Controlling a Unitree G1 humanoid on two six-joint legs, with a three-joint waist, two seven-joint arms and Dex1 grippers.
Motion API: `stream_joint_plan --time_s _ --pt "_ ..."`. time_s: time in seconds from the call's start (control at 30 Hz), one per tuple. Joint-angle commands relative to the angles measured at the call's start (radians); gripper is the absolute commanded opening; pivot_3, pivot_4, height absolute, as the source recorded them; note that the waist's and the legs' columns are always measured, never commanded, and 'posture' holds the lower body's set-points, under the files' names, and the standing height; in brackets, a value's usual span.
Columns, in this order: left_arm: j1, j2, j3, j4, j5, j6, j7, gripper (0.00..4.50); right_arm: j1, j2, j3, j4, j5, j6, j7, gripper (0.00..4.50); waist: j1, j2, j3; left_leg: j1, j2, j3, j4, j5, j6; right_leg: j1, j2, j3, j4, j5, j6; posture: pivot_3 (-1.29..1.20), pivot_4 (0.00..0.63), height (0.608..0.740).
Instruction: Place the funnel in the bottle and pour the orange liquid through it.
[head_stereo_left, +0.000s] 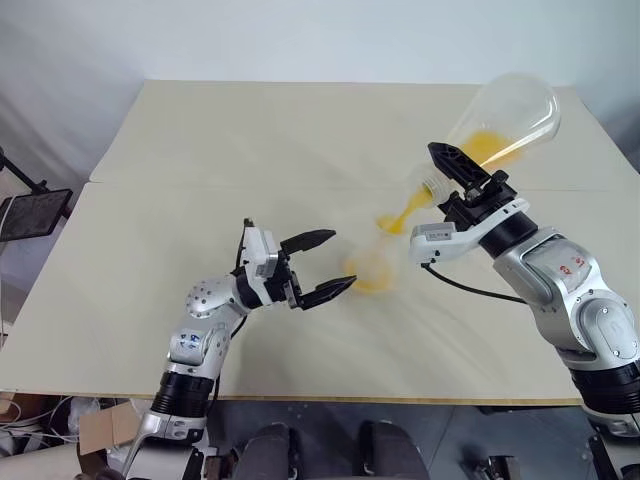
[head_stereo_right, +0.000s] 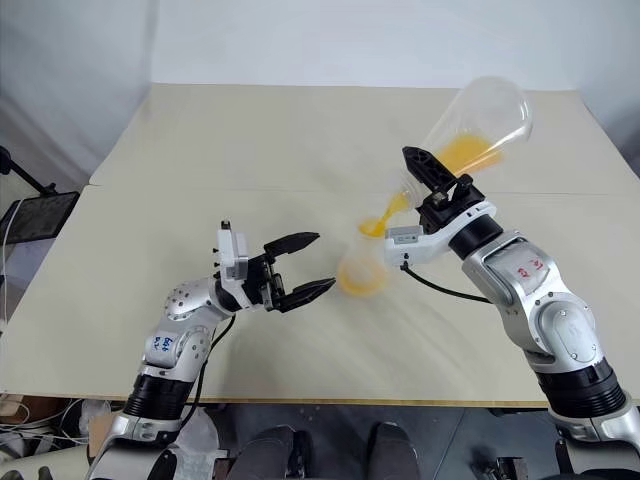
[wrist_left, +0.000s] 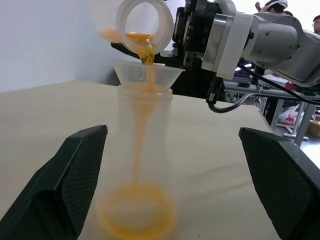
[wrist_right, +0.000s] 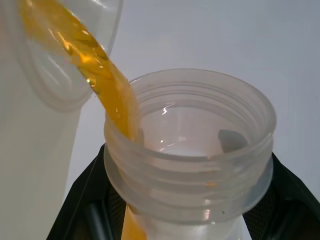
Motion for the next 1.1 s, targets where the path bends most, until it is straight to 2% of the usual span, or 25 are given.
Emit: stream_joint_plan --time_s 0.03,1.1 --pt "0.007 -0.005 -0.002 -0.047 -0.004 -0.019 0.006 4.5 -0.016 -0.012 -0.047 -0.027 0.01 -0.008 -0.016 2.48 0.0 0.0 0.0 0.0 0.0 0.0 0.0 0.0 0.0 0.0 0.0 0.0 0.0 0.0 0.0 0.0 0.15 0.74" --pt "0.021 0.0 -0.003 -0.061 -0.003 -0.018 0.02 4.5 -0.031 -0.004 -0.039 -0.022 -0.023 -0.02 -0.045 2.48 0.0 0.0 0.0 0.0 0.0 0.0 0.0 0.0 0.0 0.0 0.0 0.0 0.0 0.0 0.0 0.0 0.15 0.74"
